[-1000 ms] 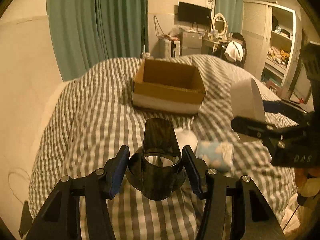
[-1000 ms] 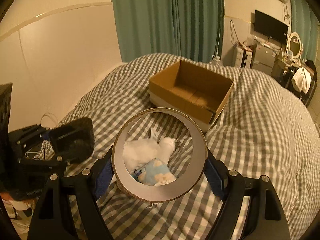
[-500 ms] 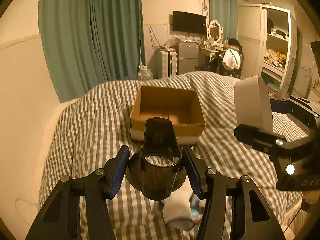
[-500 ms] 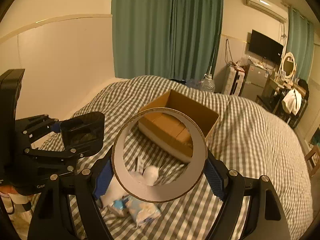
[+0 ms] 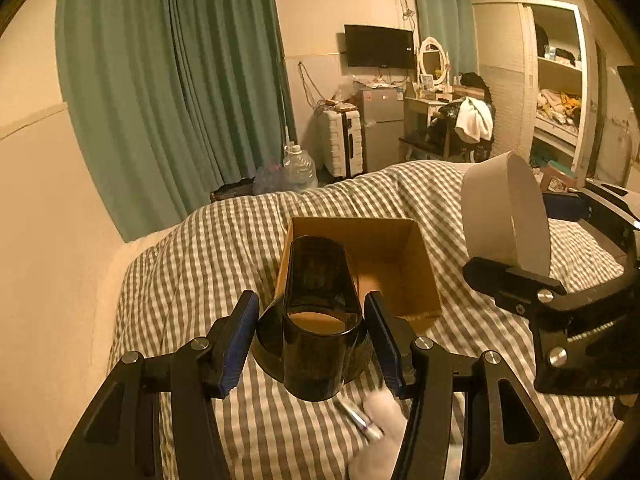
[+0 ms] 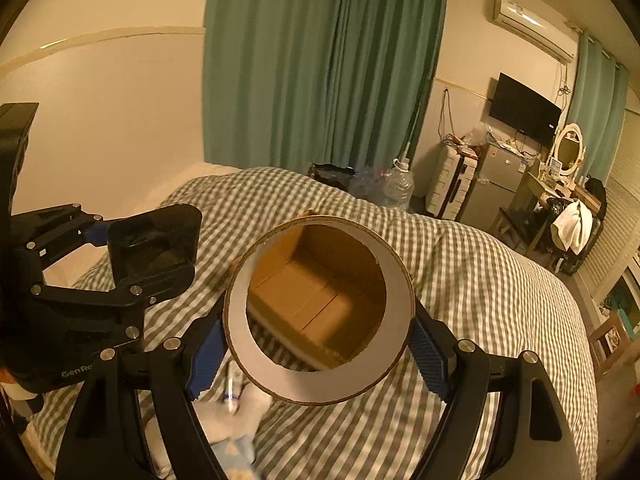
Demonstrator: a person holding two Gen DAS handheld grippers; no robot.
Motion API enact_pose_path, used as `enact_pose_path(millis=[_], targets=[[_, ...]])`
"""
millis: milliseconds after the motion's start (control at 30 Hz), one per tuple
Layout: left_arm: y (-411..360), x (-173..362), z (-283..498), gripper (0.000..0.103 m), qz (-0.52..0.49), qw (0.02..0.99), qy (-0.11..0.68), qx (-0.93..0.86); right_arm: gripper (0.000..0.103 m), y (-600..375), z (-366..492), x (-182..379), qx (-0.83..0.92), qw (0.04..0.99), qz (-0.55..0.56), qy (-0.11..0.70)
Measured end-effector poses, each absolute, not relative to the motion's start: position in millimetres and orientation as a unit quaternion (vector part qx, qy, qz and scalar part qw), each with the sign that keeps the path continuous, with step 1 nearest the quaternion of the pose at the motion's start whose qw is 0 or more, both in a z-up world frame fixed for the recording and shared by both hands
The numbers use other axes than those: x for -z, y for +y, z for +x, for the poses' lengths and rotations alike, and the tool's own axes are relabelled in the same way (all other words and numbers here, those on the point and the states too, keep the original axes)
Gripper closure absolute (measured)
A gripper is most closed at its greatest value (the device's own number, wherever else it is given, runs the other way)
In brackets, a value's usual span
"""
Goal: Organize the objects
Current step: 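Carry the black cup and tape roll into the box and release both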
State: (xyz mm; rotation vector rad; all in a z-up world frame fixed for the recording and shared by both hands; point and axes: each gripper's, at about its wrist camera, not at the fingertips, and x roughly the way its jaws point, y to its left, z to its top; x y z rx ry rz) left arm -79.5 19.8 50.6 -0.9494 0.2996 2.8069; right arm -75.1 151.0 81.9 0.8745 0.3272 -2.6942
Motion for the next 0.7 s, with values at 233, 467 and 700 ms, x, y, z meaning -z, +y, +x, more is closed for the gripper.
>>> enact_pose_path(millis=[233,467,700], targets=[[31.0,-29.0,-145.1,0.047,-0.344,0.08,0.106,-0.929,0.023,160.2,-132.8,-71.5,0.931,0.133,0.321,0.106],[31.3,5.8,-199.4,0.047,-0.38,0.074,0.099,-0.917,0.023,166.5,-190.0,-44.1,0.926,0.119,0.342,0.109],[40.9,38.0,-236.6,0.047,-0.403,0.076,0.117,-0.905,0.023,170.4,-236.3,-9.8,0.915,0.127,0.371,0.096]])
